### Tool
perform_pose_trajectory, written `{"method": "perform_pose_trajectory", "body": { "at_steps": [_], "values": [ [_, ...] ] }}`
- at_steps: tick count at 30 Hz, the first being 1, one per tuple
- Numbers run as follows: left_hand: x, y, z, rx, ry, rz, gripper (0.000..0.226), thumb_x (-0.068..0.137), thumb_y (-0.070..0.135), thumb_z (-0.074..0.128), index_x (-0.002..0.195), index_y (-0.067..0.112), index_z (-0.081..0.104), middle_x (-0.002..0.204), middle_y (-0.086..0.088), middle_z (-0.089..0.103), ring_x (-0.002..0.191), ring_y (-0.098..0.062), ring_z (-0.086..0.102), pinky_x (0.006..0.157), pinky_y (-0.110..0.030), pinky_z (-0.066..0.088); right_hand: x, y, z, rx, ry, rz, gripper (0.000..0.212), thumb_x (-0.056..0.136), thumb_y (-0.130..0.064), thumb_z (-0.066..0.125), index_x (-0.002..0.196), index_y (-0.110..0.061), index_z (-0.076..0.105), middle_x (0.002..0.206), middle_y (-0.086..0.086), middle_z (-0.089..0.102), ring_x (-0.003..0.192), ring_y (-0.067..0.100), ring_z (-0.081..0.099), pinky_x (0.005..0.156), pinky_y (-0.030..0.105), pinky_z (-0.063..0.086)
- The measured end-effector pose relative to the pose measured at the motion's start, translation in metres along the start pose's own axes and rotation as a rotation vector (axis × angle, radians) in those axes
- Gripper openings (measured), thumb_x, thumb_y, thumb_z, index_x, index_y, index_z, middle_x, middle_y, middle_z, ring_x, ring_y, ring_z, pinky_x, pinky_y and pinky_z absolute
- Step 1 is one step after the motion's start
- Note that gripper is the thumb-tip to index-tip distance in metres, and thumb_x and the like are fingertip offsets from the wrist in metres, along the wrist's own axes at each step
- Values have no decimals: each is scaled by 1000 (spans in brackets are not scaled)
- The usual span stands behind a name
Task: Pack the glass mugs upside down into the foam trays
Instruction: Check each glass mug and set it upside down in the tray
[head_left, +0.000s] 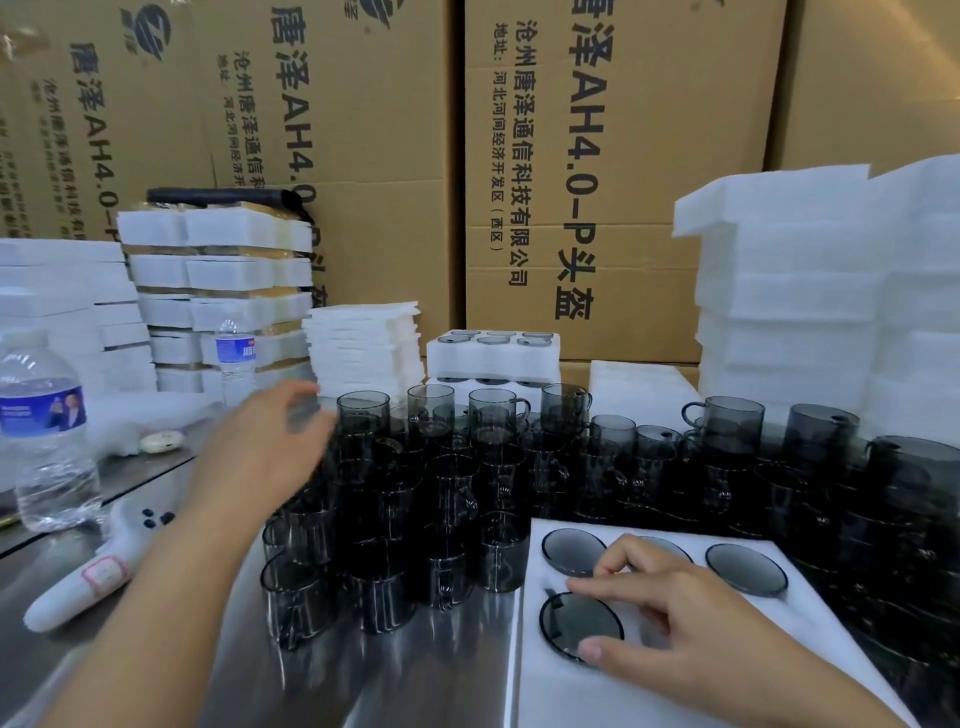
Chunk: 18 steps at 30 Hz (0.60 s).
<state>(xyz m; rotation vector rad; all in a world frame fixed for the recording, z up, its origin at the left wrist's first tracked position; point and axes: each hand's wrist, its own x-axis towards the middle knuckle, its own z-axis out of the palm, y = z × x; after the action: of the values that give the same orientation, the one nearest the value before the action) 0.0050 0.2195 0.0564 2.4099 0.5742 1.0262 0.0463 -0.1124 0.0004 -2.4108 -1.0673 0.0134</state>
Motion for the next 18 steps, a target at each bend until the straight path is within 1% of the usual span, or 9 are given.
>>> {"method": "perform_pose_trajectory", "body": {
  "at_steps": [2, 3, 6, 8, 11, 13, 14, 16, 18],
  "values": [
    [-1, 16, 8, 0, -145, -10, 45, 82, 56, 63, 118, 29, 61, 125, 1, 60, 112, -21, 56, 86, -34, 43, 0, 0, 0, -10, 1, 0, 55, 68, -73, 52, 118, -52, 56, 113, -28, 36, 73, -3, 49, 65, 11, 35],
    [-1, 18, 13, 23, -171, -5, 47, 78, 59, 66, 115, 30, 62, 125, 1, 60, 111, -20, 56, 84, -32, 43, 0, 0, 0, -11, 3, 2, 53, 69, -72, 54, 118, -52, 57, 113, -28, 36, 72, -2, 49, 65, 11, 35],
    [-4, 17, 25, 4, -142, 13, 38, 72, 55, 74, 99, 29, 64, 126, 0, 57, 112, -19, 54, 83, -30, 42, -1, 1, 0, -13, 4, 8, 50, 71, -70, 55, 117, -52, 57, 113, -28, 37, 72, -1, 49, 65, 11, 36],
    [-6, 15, 31, 3, -134, 22, 30, 72, 50, 76, 84, 28, 60, 123, -2, 55, 106, -20, 54, 83, -33, 45, -1, 1, 1, -21, 1, 4, 50, 71, -72, 55, 117, -53, 57, 113, -28, 37, 74, -1, 49, 66, 11, 35],
    [-9, 12, 36, -1, -120, 50, 28, 73, 38, 80, 70, 26, 55, 96, -2, 61, 76, -13, 53, 65, -31, 40, -1, 4, 1, -19, 11, 5, 48, 71, -72, 55, 116, -53, 57, 113, -29, 38, 76, -1, 49, 67, 11, 35],
    [-11, 14, 35, -40, -80, 77, 28, 74, 30, 81, 65, 23, 55, 82, -2, 59, 67, -12, 50, 57, -29, 34, 0, 6, 3, -2, 27, -6, 48, 71, -72, 56, 115, -53, 58, 112, -28, 39, 75, 2, 50, 67, 11, 36],
    [-13, 17, 33, -59, -50, 95, 28, 74, 29, 81, 64, 23, 55, 80, -1, 58, 67, -11, 49, 55, -27, 33, 0, 7, 4, 13, 36, -12, 48, 70, -72, 55, 114, -52, 58, 112, -27, 40, 73, 3, 50, 66, 11, 36],
    [-20, 32, 29, -113, 2, 151, 27, 72, 34, 80, 66, 29, 54, 84, 3, 56, 70, -7, 48, 57, -23, 32, 0, 6, 5, 115, 82, -18, 49, 71, -72, 54, 112, -48, 61, 107, -25, 45, 70, 4, 50, 65, 11, 36],
    [-31, 56, 28, -252, -10, 206, 26, 70, 39, 80, 70, 34, 54, 91, 15, 54, 79, -3, 51, 65, -21, 35, -1, 5, 4, 306, 226, -16, 40, 72, -67, 49, 102, -47, 65, 97, -22, 51, 69, 5, 51, 64, 12, 37]
  ]
}}
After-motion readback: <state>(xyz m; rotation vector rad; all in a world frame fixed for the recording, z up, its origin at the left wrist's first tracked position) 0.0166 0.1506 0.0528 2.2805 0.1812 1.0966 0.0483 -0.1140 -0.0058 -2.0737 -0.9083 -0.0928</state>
